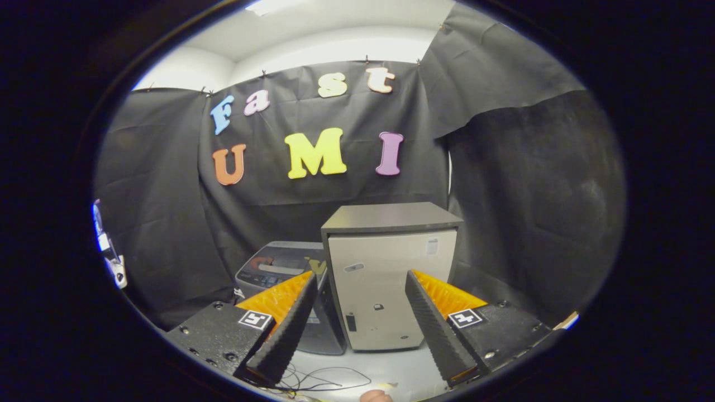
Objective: Put the clothes into the washing machine and then close the washing machine lid.
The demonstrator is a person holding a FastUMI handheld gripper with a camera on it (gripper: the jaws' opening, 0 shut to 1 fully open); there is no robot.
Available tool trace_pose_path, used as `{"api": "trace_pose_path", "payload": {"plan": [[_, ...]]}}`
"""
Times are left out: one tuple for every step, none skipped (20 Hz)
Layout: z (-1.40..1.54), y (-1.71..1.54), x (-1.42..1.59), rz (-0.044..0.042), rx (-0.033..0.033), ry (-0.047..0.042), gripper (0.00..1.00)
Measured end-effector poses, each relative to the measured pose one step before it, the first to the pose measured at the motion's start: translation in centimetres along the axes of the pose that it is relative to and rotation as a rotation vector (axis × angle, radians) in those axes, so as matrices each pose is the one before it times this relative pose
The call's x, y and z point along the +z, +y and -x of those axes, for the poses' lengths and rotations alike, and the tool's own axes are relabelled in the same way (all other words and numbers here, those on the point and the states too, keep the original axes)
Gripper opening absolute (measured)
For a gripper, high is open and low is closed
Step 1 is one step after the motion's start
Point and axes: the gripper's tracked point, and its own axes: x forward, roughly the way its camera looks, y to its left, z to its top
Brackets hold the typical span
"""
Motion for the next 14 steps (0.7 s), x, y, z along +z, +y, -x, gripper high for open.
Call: {"api": "trace_pose_path", "payload": {"plan": [[-0.023, 0.055, 0.020, -0.00145, 0.00143, 0.00123, 1.00], [0.028, 0.056, -0.071, -0.00089, 0.00161, 0.00113, 1.00], [-0.047, 0.039, -0.022, 0.00018, 0.00113, 0.00136, 1.00], [-0.058, 0.049, -0.015, 0.00123, 0.00105, 0.00117, 1.00], [0.030, 0.025, 0.003, 0.00205, 0.00086, 0.00069, 1.00], [-0.001, -0.054, -0.030, 0.00160, 0.00090, -0.00019, 1.00], [0.027, 0.037, 0.070, 0.00221, 0.00104, -0.00151, 1.00], [0.043, -0.054, 0.028, 0.00156, 0.00081, -0.00198, 1.00], [0.030, -0.008, 0.166, 0.00066, 0.00111, -0.00590, 1.00], [-0.003, 0.007, 0.125, 0.00077, -0.00008, -0.00336, 1.00], [0.023, 0.002, -0.021, -0.00103, 0.00117, 0.00089, 1.00], [-0.044, 0.076, -0.004, -0.00204, 0.00193, 0.00020, 1.00], [-0.054, 0.012, -0.013, -0.00228, 0.00134, -0.00081, 1.00], [0.018, 0.020, -0.087, -0.00135, 0.00413, 0.00088, 1.00]]}}
